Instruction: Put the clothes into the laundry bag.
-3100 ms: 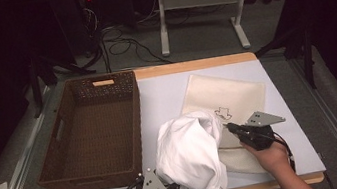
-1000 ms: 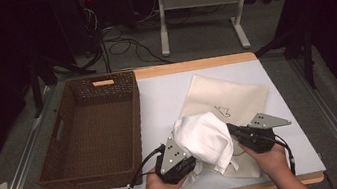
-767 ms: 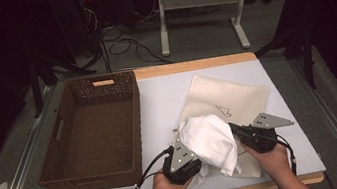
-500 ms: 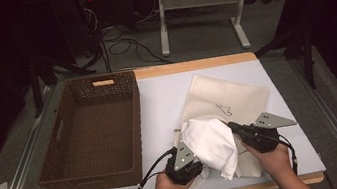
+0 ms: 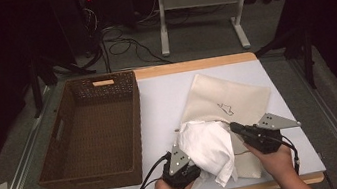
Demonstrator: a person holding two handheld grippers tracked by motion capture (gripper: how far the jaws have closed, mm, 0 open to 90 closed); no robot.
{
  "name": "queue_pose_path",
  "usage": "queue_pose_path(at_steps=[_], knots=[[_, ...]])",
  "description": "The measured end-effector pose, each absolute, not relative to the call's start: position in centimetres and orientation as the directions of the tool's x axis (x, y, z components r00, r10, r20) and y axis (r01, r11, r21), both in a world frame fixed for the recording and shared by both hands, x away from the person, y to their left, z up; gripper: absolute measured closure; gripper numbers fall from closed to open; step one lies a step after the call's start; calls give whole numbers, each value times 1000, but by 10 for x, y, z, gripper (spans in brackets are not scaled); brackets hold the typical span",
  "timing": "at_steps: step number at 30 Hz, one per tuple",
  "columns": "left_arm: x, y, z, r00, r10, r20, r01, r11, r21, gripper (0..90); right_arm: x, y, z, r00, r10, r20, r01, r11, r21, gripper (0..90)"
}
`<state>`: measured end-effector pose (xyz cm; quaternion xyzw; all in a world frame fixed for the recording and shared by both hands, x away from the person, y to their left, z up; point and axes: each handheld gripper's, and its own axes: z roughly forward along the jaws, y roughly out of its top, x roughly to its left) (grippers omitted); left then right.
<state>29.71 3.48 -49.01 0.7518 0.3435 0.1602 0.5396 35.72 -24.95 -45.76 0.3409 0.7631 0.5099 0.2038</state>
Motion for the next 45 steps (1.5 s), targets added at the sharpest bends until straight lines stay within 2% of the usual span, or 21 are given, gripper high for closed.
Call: queue_pose_path(at_steps=[2, 6, 11, 18, 23, 24, 28, 29, 31, 39, 43, 44, 45], knots=[[295, 35, -487, 711, 694, -114, 324, -179, 929, 654, 357, -249, -458, -689, 724, 36, 311, 250, 917, 893], [296, 28, -482, 729, 679, -81, 291, -200, 936, 726, 358, -247, -458, -694, 719, 36, 310, 254, 916, 893], [303, 20, -480, 740, 667, -88, 290, -197, 937, 742, 359, -247, -459, -698, 714, 46, 316, 250, 915, 894], [328, 7, -496, 719, 681, -139, 395, -236, 888, 746, 356, -250, -453, -701, 710, 61, 300, 216, 929, 894], [334, 4, -502, 708, 687, -162, 436, -246, 866, 743, 355, -251, -450, -700, 712, 51, 285, 213, 934, 894], [333, 5, -501, 707, 688, -165, 435, -239, 868, 736, 355, -251, -450, -701, 712, 45, 283, 220, 934, 895], [324, 13, -498, 712, 680, -174, 423, -218, 879, 602, 355, -252, -452, -700, 712, 50, 290, 220, 932, 894], [321, 15, -497, 712, 680, -175, 422, -216, 880, 542, 355, -252, -452, -699, 714, 46, 288, 223, 931, 894], [313, 22, -496, 714, 676, -183, 424, -209, 881, 491, 355, -252, -453, -698, 714, 50, 295, 223, 929, 894], [286, 35, -487, 689, 710, -148, 392, -193, 899, 342, 354, -250, -453, -700, 713, 42, 290, 231, 929, 894], [283, 36, -482, 687, 712, -145, 372, -172, 912, 349, 354, -250, -453, -699, 714, 49, 296, 227, 928, 893], [284, 35, -481, 693, 708, -136, 360, -176, 916, 393, 354, -250, -454, -699, 714, 50, 298, 226, 927, 894], [285, 34, -481, 696, 706, -130, 349, -175, 920, 485, 354, -250, -454, -698, 714, 50, 299, 227, 927, 894]])
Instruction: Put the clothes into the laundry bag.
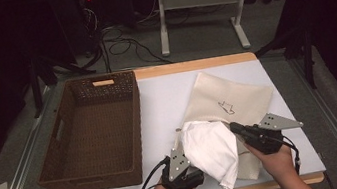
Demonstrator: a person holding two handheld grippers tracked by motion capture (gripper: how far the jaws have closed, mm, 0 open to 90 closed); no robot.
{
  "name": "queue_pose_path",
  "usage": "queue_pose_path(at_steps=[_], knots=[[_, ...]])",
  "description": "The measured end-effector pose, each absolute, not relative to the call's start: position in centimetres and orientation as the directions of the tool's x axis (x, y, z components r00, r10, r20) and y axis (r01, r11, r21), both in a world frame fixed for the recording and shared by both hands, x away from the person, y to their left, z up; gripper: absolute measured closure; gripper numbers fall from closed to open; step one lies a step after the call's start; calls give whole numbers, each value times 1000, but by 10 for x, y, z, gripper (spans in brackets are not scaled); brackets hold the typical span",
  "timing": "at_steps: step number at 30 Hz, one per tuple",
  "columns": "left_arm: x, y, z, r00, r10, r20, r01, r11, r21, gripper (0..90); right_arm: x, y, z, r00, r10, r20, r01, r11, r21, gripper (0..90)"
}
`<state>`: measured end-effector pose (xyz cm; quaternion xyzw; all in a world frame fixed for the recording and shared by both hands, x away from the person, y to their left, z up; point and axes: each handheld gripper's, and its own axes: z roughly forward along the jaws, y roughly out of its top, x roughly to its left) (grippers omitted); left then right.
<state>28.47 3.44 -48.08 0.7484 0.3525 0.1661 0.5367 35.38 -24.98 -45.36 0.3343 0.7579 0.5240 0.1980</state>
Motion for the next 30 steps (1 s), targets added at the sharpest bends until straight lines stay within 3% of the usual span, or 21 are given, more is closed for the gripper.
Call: queue_pose_path(at_steps=[4, 6, 13, 19, 21, 25, 30], knots=[[292, 29, -480, 690, 713, -122, 340, -171, 925, 715, 354, -250, -454, -701, 712, 53, 300, 227, 927, 894], [298, 24, -482, 691, 712, -124, 346, -176, 921, 768, 354, -250, -454, -701, 711, 53, 299, 225, 927, 894], [318, -2, -495, 724, 680, -116, 398, -274, 876, 795, 355, -252, -454, -697, 715, 53, 297, 221, 929, 894], [328, -14, -502, 717, 685, -132, 432, -287, 855, 789, 354, -254, -451, -693, 719, 55, 293, 211, 933, 894], [328, -13, -501, 719, 680, -144, 427, -269, 863, 767, 354, -255, -451, -693, 719, 52, 290, 212, 933, 894], [318, -1, -496, 729, 665, -163, 415, -240, 878, 527, 354, -256, -453, -692, 719, 62, 300, 208, 931, 894], [303, 15, -495, 720, 677, -152, 434, -269, 860, 359, 354, -254, -453, -694, 718, 52, 297, 219, 929, 894]])
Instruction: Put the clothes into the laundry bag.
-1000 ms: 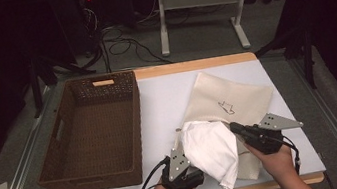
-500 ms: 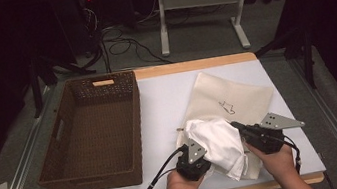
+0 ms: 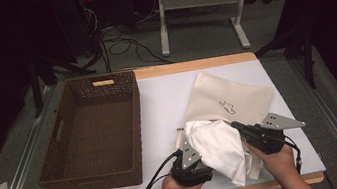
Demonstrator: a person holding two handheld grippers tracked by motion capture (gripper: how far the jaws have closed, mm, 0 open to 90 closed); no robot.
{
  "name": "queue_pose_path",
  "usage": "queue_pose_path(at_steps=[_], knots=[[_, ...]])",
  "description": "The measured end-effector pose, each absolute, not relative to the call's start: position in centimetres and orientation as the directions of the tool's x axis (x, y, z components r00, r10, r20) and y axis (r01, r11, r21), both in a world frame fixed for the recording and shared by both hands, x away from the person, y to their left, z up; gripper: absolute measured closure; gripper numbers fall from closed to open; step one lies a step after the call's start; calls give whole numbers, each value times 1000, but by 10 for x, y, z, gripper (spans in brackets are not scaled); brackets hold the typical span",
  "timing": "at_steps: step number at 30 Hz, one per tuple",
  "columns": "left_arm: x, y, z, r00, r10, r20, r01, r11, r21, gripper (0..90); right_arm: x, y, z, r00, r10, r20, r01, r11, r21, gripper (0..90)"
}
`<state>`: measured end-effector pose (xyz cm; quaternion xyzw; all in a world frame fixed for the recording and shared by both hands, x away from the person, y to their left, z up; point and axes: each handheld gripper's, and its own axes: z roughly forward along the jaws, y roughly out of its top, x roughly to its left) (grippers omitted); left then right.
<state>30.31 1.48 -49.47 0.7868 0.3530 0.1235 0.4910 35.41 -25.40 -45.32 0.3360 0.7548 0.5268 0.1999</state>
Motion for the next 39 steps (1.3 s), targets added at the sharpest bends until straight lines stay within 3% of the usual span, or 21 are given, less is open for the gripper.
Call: queue_pose_path(at_steps=[10, 21, 29, 33, 35, 36, 39], knots=[[276, 38, -488, 700, 701, -137, 407, -233, 883, 206, 354, -254, -453, -692, 720, 52, 298, 219, 929, 893], [275, 48, -483, 712, 674, -197, 382, -137, 914, 154, 354, -254, -454, -693, 719, 54, 299, 219, 929, 893], [289, 29, -474, 727, 659, -193, 354, -119, 927, 146, 354, -253, -454, -694, 718, 49, 297, 224, 928, 893], [303, 12, -477, 719, 667, -196, 387, -151, 909, 211, 353, -253, -454, -693, 719, 51, 300, 223, 927, 893], [311, 6, -481, 722, 661, -202, 407, -169, 898, 325, 354, -253, -455, -694, 718, 54, 301, 222, 927, 893], [313, 5, -483, 724, 659, -205, 412, -174, 894, 425, 354, -253, -455, -696, 716, 53, 300, 224, 927, 893], [319, -3, -486, 721, 669, -179, 403, -196, 894, 555, 354, -253, -455, -694, 719, 52, 300, 223, 927, 894]])
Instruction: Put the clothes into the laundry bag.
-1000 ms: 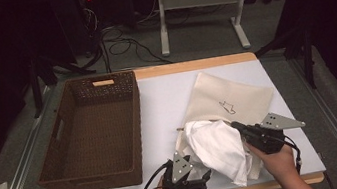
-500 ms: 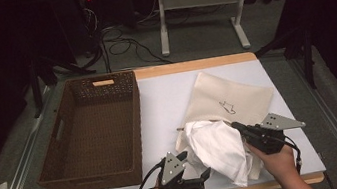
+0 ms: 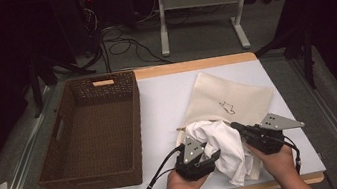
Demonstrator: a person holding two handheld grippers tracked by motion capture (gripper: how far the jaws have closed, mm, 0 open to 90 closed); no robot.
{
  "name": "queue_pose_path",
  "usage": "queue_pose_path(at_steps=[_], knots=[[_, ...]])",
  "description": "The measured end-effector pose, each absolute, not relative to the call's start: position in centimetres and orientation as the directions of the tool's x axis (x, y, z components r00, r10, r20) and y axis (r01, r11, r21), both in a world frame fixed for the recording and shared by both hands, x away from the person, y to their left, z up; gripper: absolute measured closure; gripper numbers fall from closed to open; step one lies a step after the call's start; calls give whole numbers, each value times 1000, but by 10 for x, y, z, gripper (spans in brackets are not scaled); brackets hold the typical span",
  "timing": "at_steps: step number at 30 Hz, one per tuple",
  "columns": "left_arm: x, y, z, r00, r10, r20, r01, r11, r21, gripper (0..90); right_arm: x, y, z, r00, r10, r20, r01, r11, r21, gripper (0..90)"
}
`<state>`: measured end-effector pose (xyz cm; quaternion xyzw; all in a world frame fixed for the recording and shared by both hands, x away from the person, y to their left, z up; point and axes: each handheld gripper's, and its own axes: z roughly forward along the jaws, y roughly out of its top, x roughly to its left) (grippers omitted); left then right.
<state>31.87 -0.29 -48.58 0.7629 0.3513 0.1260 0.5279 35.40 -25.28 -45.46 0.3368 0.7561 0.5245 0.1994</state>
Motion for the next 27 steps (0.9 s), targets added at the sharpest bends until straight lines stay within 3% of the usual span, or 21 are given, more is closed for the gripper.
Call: queue_pose_path(at_steps=[3, 9, 27], knots=[[323, -6, -487, 709, 683, -177, 412, -199, 889, 620, 354, -253, -454, -696, 715, 59, 303, 218, 928, 894], [331, -15, -492, 701, 693, -166, 432, -227, 873, 647, 354, -253, -451, -694, 717, 57, 296, 213, 931, 894], [343, -21, -500, 670, 720, -182, 476, -229, 849, 661, 338, -253, -434, -722, 690, 45, 235, 184, 955, 894]])
